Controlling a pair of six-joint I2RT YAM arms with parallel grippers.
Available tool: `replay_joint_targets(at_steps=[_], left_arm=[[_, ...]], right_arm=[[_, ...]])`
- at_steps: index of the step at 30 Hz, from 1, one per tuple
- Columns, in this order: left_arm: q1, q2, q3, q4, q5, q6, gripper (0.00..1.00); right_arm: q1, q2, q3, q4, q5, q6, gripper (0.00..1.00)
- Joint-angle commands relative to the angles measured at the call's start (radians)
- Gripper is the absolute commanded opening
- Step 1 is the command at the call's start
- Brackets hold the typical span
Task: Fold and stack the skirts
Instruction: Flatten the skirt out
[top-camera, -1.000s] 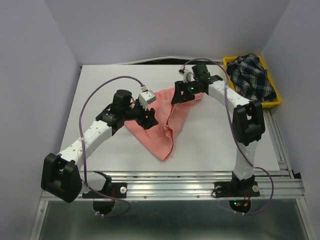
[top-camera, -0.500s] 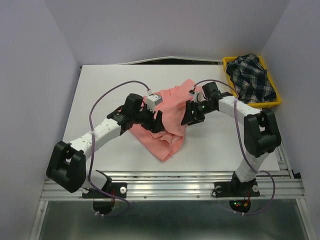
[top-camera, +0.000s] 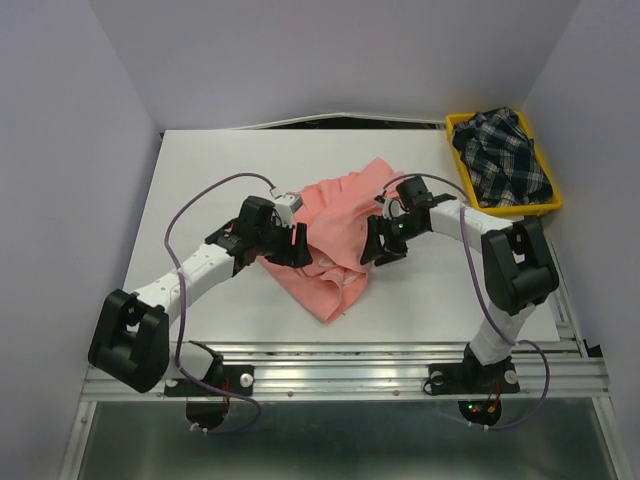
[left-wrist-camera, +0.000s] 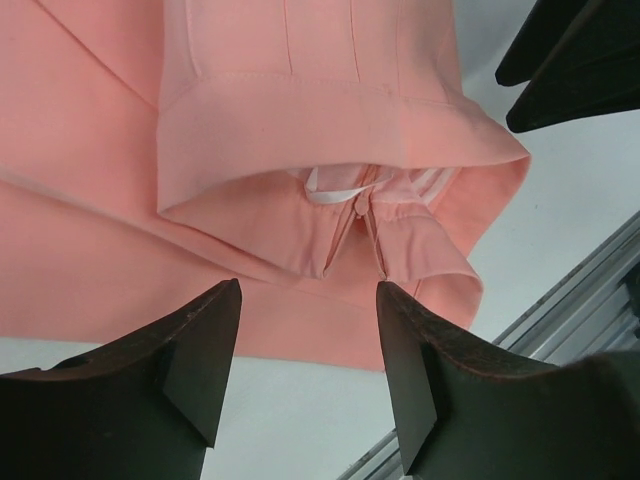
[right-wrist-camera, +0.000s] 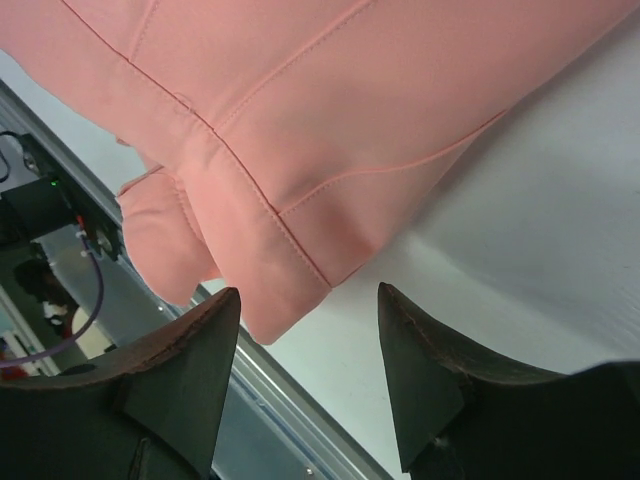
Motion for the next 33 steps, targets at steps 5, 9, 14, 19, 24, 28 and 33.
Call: replay_joint_targets(at_steps=[5,9,14,19,24,28,33], left_arm=[[0.003,-0.087,-0.083,0.049,0.057,-0.219,0.7],[0.003,-0.091,-0.142,0.099,0.102,-0.329,0.69],[0.043,-0.022,-0.157,0.136,0.105,-0.382,0.68],[0.046,0.045,-0.134,0.162,0.133,-0.394,0.66],[0.046,0.097,-0.131,0.205,0.154,-0.415,0.64],[0.046,0.134,-0.12,0.225,0.163,-0.428,0.64],[0.051,0.179,-0.114,0.247,0.171,-0.441,0.6]], right_arm=[[-0.001,0.066,0.0,0.003,-0.137,0.087,0.52],[-0.001,0.091,-0.008,0.004,-0.175,0.085,0.31],[-0.001,0.086,-0.011,0.007,-0.18,0.076,0.01],[-0.001,0.059,-0.023,0.013,-0.182,0.073,0.01],[-0.001,0.036,-0.035,0.021,-0.185,0.079,0.01],[-0.001,0.028,-0.05,0.032,-0.192,0.084,0.01],[-0.001,0.016,-0.063,0.036,-0.192,0.084,0.01]])
